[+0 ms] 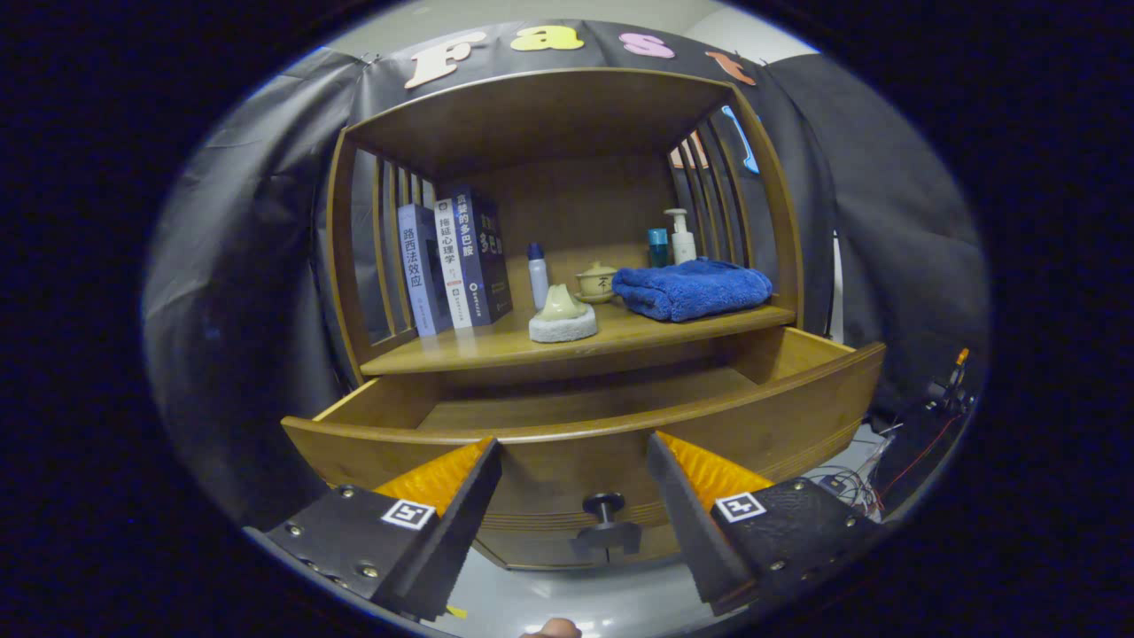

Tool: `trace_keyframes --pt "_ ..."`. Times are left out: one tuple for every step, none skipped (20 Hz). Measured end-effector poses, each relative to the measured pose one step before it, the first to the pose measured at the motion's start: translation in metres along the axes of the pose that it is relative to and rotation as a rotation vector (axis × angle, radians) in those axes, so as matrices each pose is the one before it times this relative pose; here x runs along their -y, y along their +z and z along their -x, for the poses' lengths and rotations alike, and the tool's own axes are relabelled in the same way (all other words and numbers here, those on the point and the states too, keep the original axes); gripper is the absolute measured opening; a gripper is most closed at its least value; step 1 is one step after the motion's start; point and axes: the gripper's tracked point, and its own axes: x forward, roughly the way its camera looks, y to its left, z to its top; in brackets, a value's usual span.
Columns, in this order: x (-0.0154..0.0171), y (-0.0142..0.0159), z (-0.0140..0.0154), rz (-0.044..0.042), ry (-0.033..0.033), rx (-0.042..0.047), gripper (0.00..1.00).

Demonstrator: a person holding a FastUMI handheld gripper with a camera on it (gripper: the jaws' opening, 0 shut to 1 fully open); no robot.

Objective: Pull open the drawer, take out the items inside it, and place them on the countertop above the cabinet.

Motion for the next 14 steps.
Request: trace_keyframes --pt "-0.00010 0.00040 -0.00244 0.00023 -0.00079 -0.00249 0.99" --pt "-0.00028 0.00065 -0.00257 -0.00360 -0.00023 -0.00155 0.99" --pt "-0.00035 0.00020 -0.00326 0.00001 -0.00005 -0.00382 0.99" --pt "-0.00016 0.00101 -0.00352 0.00296 -0.00055 -0.00353 0.99" --pt "0.00019 0.00032 -0.00344 0.00053 0.00100 -0.00411 0.99" --pt "-0.00035 0.00103 -0.00347 -0.00033 0.00002 -0.00236 0.99" --pt "0.00050 0.00030 -0.00316 -0.00048 0.00079 -0.00304 0.99" --pt "0.00046 0.00128 -0.00358 -0.00362 0.00169 -0.00035 0.99" --pt "-0.00022 0.00003 -0.00157 -0.00283 0.00144 0.00059 0.99" --pt "-0.00040 0.00045 -0.00194 -0.00385 0.00228 0.00010 0.99" --pt "0.00074 0.00212 -0.00222 -0.00831 0.00020 0.00434 0.99" --pt "-0.00029 0.00014 -0.00353 -0.00637 -0.00025 -0.00162 0.99" --pt "-0.00096 -0.00016 -0.00283 -0.00089 -0.00153 -0.00040 0.99" --pt "-0.00074 0.00109 -0.00388 0.00186 -0.00206 -0.00304 0.99"
